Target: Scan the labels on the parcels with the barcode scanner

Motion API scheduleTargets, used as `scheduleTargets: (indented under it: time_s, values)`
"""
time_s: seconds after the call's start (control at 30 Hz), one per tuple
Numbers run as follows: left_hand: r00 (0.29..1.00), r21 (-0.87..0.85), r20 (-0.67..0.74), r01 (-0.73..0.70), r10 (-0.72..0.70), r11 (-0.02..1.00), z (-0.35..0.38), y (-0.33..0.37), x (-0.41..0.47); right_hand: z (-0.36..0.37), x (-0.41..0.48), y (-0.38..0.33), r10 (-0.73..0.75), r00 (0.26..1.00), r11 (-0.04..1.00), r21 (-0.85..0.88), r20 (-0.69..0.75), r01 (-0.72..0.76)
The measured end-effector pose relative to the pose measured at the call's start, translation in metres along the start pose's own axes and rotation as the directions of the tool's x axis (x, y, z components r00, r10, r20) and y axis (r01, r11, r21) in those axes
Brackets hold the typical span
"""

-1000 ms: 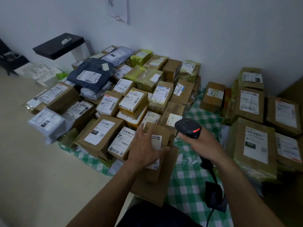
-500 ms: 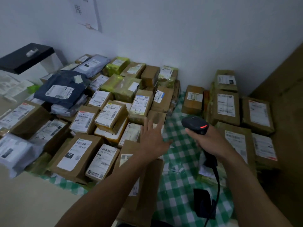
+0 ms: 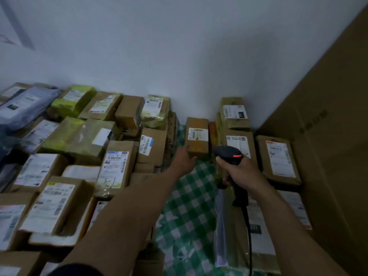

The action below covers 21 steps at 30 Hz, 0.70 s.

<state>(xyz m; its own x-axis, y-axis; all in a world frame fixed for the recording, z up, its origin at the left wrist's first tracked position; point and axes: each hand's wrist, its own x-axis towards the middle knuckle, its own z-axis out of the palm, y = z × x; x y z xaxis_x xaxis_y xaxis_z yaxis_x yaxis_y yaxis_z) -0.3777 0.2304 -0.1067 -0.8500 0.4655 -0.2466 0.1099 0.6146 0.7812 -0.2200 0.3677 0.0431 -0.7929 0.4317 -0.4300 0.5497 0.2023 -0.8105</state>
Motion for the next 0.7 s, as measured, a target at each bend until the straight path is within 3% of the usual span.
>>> scheduleTargets:
  time_s: [0.1,0.23,0.43,0.6,0.7]
  values:
    - [0.998,-0.03,0.021,0.052,-0.051,0.998,0.022,-0.023,0.047,-0.003,0.021,0.007,0.047,0.999,0.999,-0.011,-0.007,-0.047]
    - [0.982,-0.193,0.117,0.167,-0.147,0.967,0.012,0.0,0.053,-0.009,0.035,0.008,0.098,0.995,0.994,0.048,-0.006,-0.097]
    - [0.938,-0.463,0.151,0.346,-0.313,0.816,0.02,-0.004,0.059,-0.008,0.044,0.01,0.154,0.988,0.984,0.088,0.016,-0.155]
    - [0.906,-0.661,0.144,0.388,-0.398,0.643,0.032,-0.012,0.067,-0.001,0.044,0.008,0.152,0.988,0.984,0.085,0.021,-0.154]
    - [0.918,-0.642,0.086,0.348,-0.387,0.683,0.027,-0.003,0.063,-0.001,0.043,0.005,0.15,0.989,0.986,0.072,0.018,-0.151]
